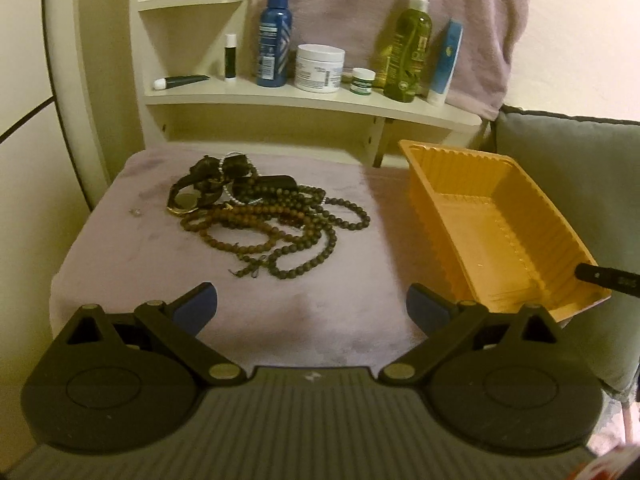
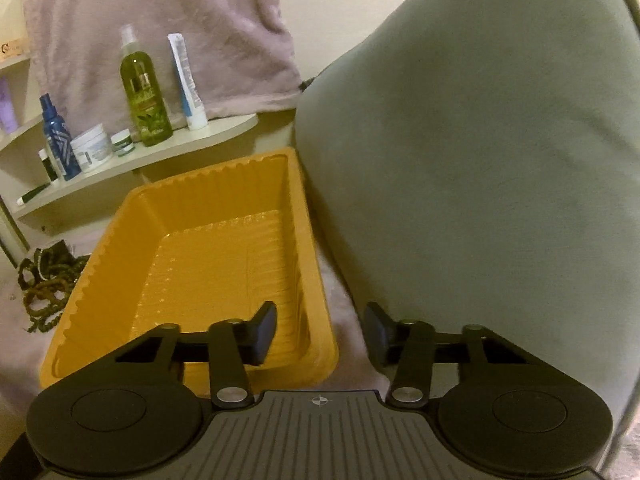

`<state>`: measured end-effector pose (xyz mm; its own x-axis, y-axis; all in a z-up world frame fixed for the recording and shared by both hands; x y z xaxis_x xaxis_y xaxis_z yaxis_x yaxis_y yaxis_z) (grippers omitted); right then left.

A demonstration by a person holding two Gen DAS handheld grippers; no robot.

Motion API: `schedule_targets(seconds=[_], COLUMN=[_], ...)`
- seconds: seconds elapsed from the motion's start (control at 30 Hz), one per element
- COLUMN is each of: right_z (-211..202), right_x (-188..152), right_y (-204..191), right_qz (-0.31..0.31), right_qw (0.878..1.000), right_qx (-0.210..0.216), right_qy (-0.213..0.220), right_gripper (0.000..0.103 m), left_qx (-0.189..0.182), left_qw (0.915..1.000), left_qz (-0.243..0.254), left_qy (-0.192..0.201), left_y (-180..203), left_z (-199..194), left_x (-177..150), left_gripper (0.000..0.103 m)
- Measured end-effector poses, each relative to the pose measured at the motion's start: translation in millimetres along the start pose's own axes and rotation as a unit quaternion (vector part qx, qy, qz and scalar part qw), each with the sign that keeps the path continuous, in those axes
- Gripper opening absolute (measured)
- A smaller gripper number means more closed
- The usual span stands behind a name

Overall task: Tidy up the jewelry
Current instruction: 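Move the right gripper to the orange tray and grasp its rim, then hold the tray rim with the right gripper while the left gripper approaches the jewelry pile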

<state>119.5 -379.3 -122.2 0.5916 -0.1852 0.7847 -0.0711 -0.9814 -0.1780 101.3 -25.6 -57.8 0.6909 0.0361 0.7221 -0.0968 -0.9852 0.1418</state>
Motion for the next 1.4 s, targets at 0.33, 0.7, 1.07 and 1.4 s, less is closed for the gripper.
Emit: schedule_targets(seconds=[0.33,0.7,1.07,1.4], right_z=[20,27,16,1], right_x=[-2,-5,2,21], right_y=[2,0,-17,-33], right_qz=[0.022,0.034,-0.004,-0.038], right_qw=[1.0,0.999,1.0,0.997], right_qx=[0.015,0.028,-0.007,-0.053], right_qy=[-0.016,-0.025,-0.006,0.027], right_gripper=[0.028,0.009,0.007,0.005], left_qx=[-0.013,-0.013,-0.003,0.03], left_qw=[0.9999,0.9997,0.9997,0.9988], left_qz=[-0.005,-0.019,-0.022,-0.019], left_qy=[-0.002,0.007,0.012,0.033], left_y=[8,4,-13,-64], left_z=[6,3,2,8], left_x=[4,7,5,6], left_gripper=[0.1,0.1,0.1,0.096])
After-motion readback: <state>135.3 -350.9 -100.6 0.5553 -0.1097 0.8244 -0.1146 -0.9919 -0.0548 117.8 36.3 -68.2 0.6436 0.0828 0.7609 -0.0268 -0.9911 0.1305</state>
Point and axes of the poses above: each gripper's, at about its wrist camera, not at the fingertips, and z roughly the way its jaws point, y to its right, x to its top, the point moved 5 cm from there along z, roughly the way its jaws point, and after that the axes turned 3 degrees about -x, right-handed, at the moved point
